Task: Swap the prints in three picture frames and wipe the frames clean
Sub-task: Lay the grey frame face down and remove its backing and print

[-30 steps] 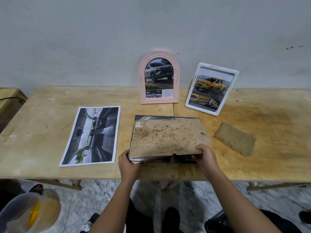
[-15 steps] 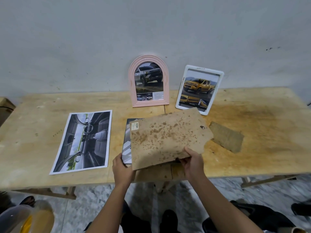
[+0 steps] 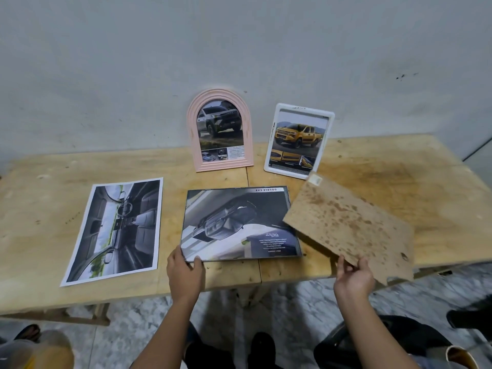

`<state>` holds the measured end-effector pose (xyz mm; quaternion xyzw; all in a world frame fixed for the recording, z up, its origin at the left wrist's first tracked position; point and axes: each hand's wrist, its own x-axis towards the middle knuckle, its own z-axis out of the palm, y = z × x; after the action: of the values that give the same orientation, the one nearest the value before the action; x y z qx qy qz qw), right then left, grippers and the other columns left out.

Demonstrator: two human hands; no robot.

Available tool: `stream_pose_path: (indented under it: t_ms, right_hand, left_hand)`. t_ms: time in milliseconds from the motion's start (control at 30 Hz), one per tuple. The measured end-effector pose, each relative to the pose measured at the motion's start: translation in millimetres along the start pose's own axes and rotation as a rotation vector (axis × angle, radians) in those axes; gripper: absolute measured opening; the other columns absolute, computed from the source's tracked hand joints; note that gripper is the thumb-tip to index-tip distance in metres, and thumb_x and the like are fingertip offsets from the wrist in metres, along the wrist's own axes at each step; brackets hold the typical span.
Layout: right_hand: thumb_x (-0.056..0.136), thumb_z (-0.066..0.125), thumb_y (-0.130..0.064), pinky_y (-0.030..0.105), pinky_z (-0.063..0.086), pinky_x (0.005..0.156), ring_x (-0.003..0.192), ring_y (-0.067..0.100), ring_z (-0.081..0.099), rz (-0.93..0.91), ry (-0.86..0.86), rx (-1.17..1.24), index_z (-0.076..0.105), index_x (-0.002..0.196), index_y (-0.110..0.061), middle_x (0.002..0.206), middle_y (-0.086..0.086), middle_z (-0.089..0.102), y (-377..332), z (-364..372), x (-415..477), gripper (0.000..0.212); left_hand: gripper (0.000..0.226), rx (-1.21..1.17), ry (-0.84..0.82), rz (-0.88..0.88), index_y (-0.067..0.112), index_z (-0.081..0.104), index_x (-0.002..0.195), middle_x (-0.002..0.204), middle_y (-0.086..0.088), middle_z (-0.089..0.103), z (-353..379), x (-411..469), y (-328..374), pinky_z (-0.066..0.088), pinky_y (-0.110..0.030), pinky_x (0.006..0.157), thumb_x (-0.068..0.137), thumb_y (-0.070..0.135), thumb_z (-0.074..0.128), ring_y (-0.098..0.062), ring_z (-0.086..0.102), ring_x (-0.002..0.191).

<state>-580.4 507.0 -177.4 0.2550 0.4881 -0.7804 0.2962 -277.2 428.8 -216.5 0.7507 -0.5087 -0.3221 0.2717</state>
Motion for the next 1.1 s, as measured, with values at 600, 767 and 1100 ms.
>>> stream_pose_path:
  t_ms: [600, 767, 1100]
  right_hand:
    - [0.097, 0.043, -0.004, 0.012, 0.045, 0.037, 0.063, 0.016, 0.068, 0.252, -0.027, -0.239, 0.036, 0.135, 0.01, 0.127, 0.022, 0.056, -8.9, 15.4, 35.1, 0.041]
    - [0.091, 0.042, 0.009, 0.016, 0.051, 0.043, 0.063, 0.022, 0.057, 0.19, -0.153, -0.542, 0.047, 0.115, 0.022, 0.085, 0.029, 0.055, 9.4, 25.0, 17.0, 0.028]
    - [0.082, 0.055, -0.006, 0.016, 0.036, 0.064, 0.096, 0.026, 0.049, -0.581, -0.717, -1.791, 0.052, 0.104, -0.005, 0.104, 0.013, 0.054, 71.1, 55.6, -24.9, 0.022]
  left_hand:
    - [0.056, 0.086, -0.011, 0.025, 0.005, 0.031, 0.143, 0.144, -0.013, 0.034, 3.6, 1.2, -2.8, 0.034, -0.042, 0.105, 0.094, 0.022, 0.051, -0.031, 0.036, 0.13]
    - [0.056, 0.119, -0.012, 0.042, 0.004, 0.029, 0.144, 0.145, -0.013, 0.033, 4.2, 0.9, -4.5, 0.033, -0.042, 0.106, 0.095, 0.023, 0.049, -0.03, 0.035, 0.132]
    - [0.059, 0.185, -0.052, 0.069, 0.005, 0.022, 0.147, 0.148, -0.012, 0.028, 1.9, -0.2, -7.5, 0.033, -0.041, 0.107, 0.096, 0.026, 0.046, -0.029, 0.032, 0.134]
